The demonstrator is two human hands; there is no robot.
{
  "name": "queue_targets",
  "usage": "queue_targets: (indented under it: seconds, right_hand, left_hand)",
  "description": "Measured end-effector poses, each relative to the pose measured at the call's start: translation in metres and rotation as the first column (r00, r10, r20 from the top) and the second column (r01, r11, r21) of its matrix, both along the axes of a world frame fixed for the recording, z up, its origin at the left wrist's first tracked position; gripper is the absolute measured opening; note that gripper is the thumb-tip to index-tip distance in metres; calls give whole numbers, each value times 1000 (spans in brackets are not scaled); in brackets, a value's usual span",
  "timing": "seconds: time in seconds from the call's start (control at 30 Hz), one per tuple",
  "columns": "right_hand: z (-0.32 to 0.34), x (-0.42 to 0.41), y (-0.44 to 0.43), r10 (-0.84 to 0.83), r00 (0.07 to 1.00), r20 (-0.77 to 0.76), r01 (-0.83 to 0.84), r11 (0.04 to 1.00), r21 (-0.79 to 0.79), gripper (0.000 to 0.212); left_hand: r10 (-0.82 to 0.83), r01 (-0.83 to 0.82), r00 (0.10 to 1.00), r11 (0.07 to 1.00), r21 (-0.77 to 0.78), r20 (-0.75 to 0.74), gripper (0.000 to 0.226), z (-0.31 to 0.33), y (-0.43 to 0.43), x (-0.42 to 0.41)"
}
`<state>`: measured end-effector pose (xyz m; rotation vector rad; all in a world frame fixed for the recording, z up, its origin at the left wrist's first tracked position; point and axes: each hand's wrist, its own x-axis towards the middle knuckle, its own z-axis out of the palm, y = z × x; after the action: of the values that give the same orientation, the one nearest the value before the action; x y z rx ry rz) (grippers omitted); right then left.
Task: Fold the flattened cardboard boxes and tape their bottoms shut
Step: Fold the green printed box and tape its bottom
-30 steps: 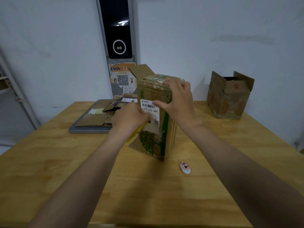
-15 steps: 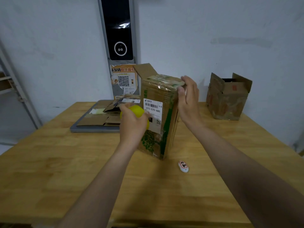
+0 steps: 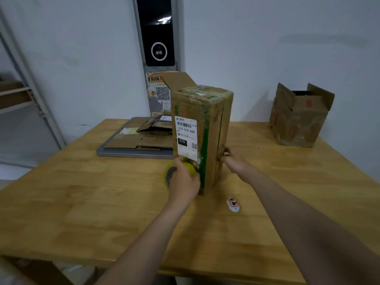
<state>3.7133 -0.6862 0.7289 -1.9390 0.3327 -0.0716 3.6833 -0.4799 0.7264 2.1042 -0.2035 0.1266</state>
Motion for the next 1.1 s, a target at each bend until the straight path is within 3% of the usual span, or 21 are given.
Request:
queue_targets:
  seconds: [0.17, 0.3, 0.4, 0.53, 0.8, 0.97, 1.1]
  right_hand:
    - [18, -25, 30, -56, 974, 220, 35, 995, 99, 43]
    - [47, -55, 64, -113, 911, 396, 116, 993, 17, 34]
    - [66, -82, 87, -119, 874, 470, 181, 979, -89, 39]
    - [80, -118, 109, -102, 920, 378, 217, 936, -276, 40]
    - [69, -172, 113, -191, 961, 198, 259, 874, -411, 45]
    - [49, -175, 94, -215, 961, 173, 273, 829, -488, 39]
    - [30, -165, 78, -238, 960, 148, 281, 813, -511, 54]
  left_hand:
    - [73, -58, 993, 987, -152, 97, 65, 23, 12, 4]
    - [142, -85, 970, 959, -271, 198, 61, 55, 37, 10]
    - [129, -58, 964, 956, -288, 234, 54, 78, 60, 11]
    - [63, -25, 972, 986, -164, 227, 55, 98, 87, 8]
    - [-102, 94, 982, 994, 55, 160, 46, 83, 85, -16]
    - [-172, 165, 975, 984, 59, 141, 56, 54, 59, -22]
    - [-187, 179, 974, 981, 75, 123, 54, 40, 34, -12]
